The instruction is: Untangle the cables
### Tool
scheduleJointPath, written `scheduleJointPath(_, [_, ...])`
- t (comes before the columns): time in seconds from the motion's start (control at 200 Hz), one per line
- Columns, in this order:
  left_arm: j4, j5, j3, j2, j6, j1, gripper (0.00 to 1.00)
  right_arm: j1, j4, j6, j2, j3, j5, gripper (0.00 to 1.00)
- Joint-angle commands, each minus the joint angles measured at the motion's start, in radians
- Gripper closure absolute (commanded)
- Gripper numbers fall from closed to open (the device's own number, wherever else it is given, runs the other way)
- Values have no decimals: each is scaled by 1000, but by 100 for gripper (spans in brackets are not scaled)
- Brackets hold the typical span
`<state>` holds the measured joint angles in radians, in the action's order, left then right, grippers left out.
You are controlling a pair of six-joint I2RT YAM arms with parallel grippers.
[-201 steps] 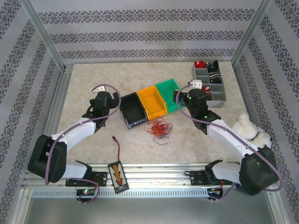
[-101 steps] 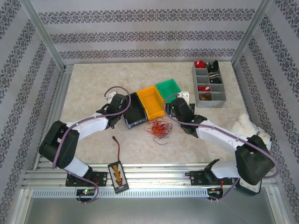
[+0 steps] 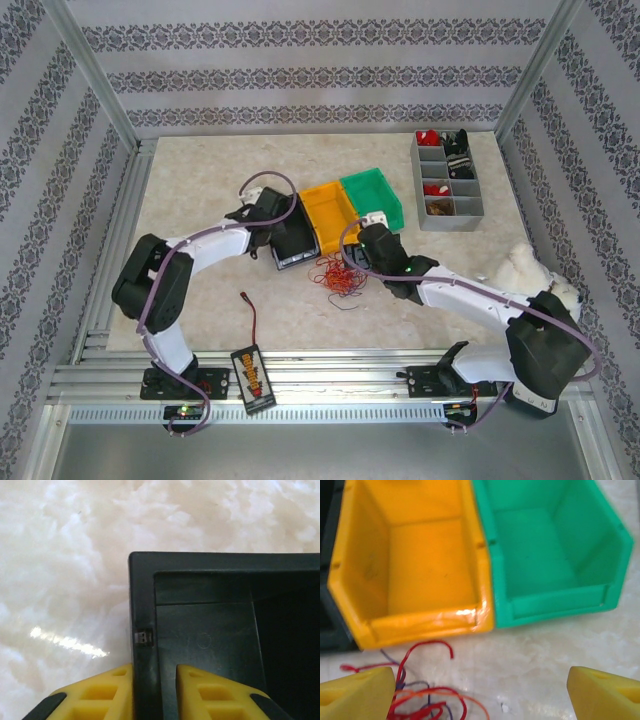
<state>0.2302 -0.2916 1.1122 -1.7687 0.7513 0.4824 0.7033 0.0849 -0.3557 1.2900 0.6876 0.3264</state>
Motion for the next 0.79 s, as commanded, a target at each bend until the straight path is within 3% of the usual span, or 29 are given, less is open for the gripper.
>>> scheduleJointPath(0.0, [87,13,90,-46,-167,-17,76,5,50,37,-12,-13,-95,11])
scheduleJointPath(0.2, [103,87,216,-135,-297,-94,81,-53,48,-9,14,-6,-182,12])
scheduleJointPath(0.385, [121,114,325,-157,-429,-117,47,-145,-3,-58,3,-11,-300,13])
scheduleJointPath(0.46, [86,144,308,-110,-458,-115,38,-184,-10,-77,3,-11,-332,14])
scheduleJointPath(0.56, [-11,231,213,-1,-514,-86,33,-242,-19,-91,13,-21,-388,20])
scheduleJointPath(0.63, [-54,354,132,73,-564,-45,32,-281,-27,-96,25,-32,-434,28])
scheduleJointPath(0.789, [26,524,36,142,-619,94,31,-316,-35,-81,68,-45,-521,41])
